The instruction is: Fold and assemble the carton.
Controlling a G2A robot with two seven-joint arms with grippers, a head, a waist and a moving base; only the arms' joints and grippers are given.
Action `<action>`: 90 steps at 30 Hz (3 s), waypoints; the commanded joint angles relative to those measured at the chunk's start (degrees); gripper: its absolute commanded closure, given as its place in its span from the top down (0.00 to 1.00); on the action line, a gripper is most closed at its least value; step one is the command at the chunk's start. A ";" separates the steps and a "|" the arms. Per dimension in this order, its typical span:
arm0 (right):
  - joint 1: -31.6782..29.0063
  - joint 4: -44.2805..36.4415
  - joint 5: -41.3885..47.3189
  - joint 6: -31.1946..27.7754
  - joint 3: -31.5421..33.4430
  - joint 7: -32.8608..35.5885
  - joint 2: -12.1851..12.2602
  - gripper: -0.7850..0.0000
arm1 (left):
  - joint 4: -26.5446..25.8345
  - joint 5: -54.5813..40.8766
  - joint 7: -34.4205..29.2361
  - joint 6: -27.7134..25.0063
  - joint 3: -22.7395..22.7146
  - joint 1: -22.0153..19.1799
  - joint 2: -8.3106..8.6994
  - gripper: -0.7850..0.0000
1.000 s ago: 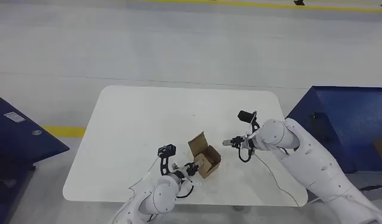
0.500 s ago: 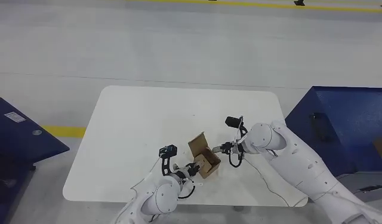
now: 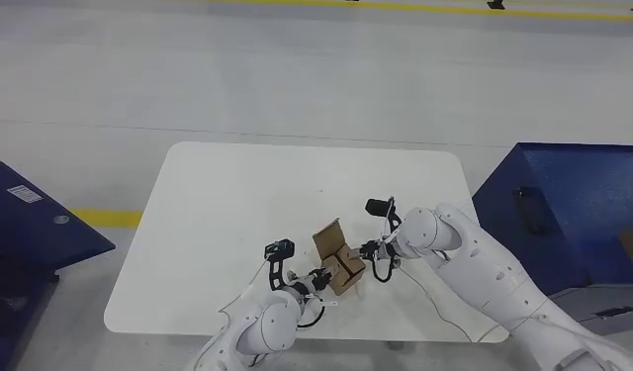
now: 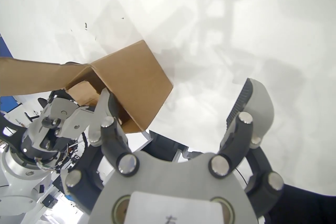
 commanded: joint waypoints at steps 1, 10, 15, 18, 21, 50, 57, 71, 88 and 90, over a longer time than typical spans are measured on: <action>0.00 -0.23 0.10 -0.20 0.47 0.25 0.02 1.00 | -0.21 0.13 -0.04 0.07 -0.04 0.01 -0.09 1.00; -0.80 -1.03 -1.62 -0.02 1.13 1.17 0.04 1.00 | 1.12 0.75 -0.41 1.06 0.16 -0.53 -0.65 1.00; -0.85 -0.97 -1.82 -0.20 1.33 1.33 -0.28 1.00 | 1.09 0.80 -0.17 1.26 0.34 -0.92 -1.07 1.00; -1.11 -1.35 -1.55 -0.53 2.09 1.32 -0.23 1.00 | 0.80 0.87 0.13 0.92 0.07 -0.60 -1.16 1.00; -1.46 -1.26 -2.35 -0.40 2.23 1.64 -0.19 1.00 | 1.69 1.46 -0.03 1.26 0.10 -0.61 -1.27 1.00; -17.26 -16.98 7.61 -9.34 26.19 11.04 6.32 1.00 | -8.31 6.06 5.75 -1.51 -10.37 5.45 -0.12 1.00; -27.07 -26.64 -6.88 -7.31 29.88 17.05 9.38 1.00 | -1.26 7.12 7.58 -2.29 -8.01 0.13 -1.32 1.00; -25.04 -24.55 -11.54 0.33 24.32 8.89 7.78 1.00 | 1.26 6.54 2.56 -7.69 -6.35 -0.57 -1.94 1.00; -20.08 -19.73 -8.81 2.45 22.04 3.76 5.89 1.00 | -2.78 9.87 0.61 -12.95 -5.82 4.74 -1.36 1.00; -19.76 -19.35 -8.67 2.45 21.73 3.41 5.71 1.00 | -3.08 9.69 1.22 -13.17 -6.14 5.13 -1.36 1.00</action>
